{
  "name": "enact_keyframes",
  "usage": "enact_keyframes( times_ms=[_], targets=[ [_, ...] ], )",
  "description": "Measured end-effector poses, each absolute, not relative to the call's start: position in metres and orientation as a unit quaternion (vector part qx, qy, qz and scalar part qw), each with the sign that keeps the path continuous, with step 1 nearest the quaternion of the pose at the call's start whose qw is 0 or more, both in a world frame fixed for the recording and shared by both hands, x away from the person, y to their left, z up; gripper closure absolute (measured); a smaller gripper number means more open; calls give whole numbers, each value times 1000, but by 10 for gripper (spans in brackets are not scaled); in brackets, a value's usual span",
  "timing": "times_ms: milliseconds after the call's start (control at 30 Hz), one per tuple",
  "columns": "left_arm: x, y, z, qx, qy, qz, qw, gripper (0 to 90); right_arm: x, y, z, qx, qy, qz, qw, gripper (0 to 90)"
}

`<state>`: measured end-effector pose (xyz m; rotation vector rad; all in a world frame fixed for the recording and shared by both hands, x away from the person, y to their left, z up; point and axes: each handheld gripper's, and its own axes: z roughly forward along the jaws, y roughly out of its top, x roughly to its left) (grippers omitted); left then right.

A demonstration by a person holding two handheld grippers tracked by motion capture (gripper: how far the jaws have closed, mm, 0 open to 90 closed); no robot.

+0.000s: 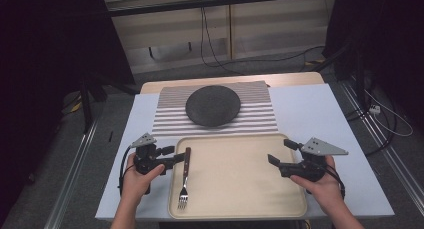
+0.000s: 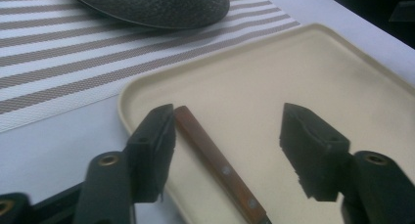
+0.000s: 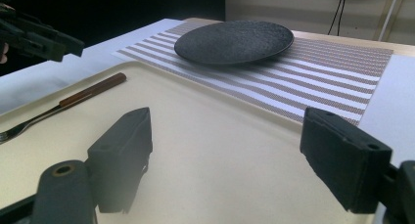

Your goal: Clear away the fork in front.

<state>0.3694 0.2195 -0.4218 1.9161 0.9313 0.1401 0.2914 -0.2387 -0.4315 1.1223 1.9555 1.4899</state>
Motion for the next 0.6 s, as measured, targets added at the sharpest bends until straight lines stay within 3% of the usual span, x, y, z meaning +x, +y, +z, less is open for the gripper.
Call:
enact_keyframes(
  times_ms=[600],
  targets=[
    [352,234,-417,789,374,77,481,268,275,-264,-438,416,714,520,217,188]
  ],
)
